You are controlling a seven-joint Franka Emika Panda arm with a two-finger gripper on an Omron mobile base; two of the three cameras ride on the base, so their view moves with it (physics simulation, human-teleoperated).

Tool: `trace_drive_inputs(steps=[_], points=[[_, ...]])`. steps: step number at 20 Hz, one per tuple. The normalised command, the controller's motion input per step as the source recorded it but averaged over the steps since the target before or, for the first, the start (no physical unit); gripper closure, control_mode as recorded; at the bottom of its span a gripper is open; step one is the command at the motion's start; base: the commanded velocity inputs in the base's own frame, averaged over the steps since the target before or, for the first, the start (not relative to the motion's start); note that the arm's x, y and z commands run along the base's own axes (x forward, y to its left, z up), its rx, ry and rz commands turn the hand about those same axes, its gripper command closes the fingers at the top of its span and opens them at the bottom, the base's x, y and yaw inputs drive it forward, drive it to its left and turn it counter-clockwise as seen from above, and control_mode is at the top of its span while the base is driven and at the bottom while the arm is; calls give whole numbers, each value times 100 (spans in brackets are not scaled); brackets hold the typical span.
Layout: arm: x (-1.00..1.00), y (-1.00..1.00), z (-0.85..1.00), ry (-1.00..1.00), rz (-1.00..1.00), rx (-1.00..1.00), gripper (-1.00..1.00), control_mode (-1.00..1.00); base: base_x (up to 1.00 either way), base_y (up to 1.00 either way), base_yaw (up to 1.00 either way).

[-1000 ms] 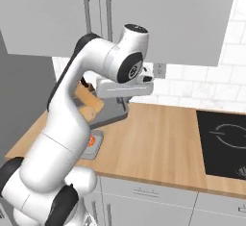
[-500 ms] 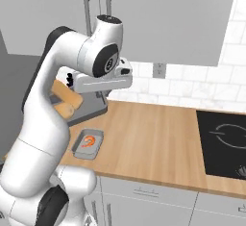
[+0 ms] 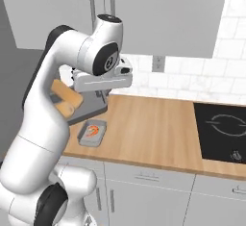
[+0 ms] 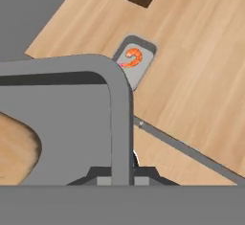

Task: Take the meat container that has the shrimp and place it on the second highest rack of the freezer. Then take the vegetable container that has the squashs and place it on the highest rack of the freezer.

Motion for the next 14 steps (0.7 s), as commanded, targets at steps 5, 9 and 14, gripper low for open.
trace_drive_inputs(steps=[5, 9, 14], points=[[0, 0, 0, 0, 0, 0, 100, 100, -45, 0, -2], [0, 0, 0, 0, 0, 0, 100, 100, 11, 2, 68], [0, 0, 0, 0, 0, 0, 100, 100, 2, 11, 99]])
